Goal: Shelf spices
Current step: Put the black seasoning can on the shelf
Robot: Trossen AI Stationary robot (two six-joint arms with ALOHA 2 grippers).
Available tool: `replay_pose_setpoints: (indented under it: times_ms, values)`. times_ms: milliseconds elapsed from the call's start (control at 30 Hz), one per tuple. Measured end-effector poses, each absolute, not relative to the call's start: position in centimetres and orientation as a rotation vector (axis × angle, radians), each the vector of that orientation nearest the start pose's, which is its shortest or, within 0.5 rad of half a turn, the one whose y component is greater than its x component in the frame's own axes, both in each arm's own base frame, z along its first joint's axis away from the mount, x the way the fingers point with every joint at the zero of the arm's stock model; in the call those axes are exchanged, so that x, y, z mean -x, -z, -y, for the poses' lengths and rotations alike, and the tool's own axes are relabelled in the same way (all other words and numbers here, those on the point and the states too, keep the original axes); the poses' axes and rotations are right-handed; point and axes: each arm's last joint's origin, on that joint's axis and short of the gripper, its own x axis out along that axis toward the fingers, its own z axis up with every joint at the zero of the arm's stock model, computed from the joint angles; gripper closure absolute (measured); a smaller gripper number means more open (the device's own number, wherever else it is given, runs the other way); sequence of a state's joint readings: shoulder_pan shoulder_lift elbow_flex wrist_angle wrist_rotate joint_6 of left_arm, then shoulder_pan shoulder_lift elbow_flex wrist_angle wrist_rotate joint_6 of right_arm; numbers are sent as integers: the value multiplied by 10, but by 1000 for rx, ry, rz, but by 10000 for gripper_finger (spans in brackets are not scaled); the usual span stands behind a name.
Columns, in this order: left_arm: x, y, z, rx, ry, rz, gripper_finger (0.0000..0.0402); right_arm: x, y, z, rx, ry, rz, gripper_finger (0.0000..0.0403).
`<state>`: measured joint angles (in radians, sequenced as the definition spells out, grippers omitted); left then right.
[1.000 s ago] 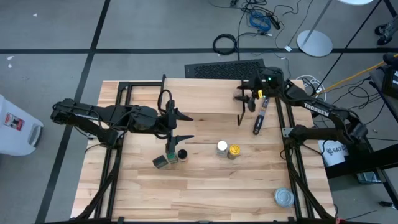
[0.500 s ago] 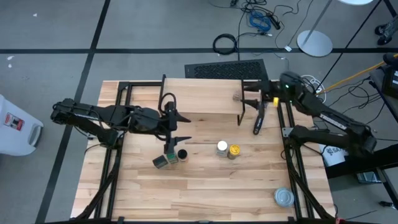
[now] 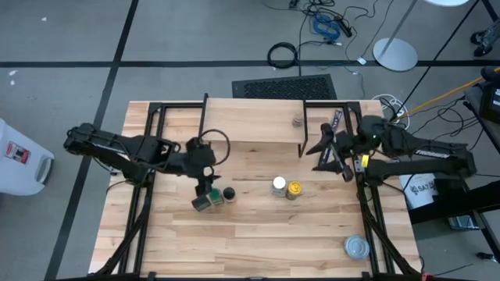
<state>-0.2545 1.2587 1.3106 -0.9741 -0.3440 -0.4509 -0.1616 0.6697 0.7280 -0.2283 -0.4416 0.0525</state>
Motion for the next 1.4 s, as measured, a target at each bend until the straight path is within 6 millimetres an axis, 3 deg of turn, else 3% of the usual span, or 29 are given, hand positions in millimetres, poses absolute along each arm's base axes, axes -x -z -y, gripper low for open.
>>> replay_pose_setpoints:
  times_ms: [133,400,600,1100,1400]
  values:
    - [-220,-336,61,132,-399,-901,104,-151,-319,4,-117,-230,-232,160]
    - [-202,-271,84,147,-456,-1030,104,-159,-313,-3,-142,-212,-285,160]
    - [-192,-240,99,204,-473,-992,104,-163,-312,-3,-127,-171,-291,160]
    - [-186,-222,137,175,-330,-938,104,-166,-316,-3,-115,-174,-242,160]
    - [-190,-208,140,134,-388,-962,104,-167,-315,-3,-115,-174,-244,161]
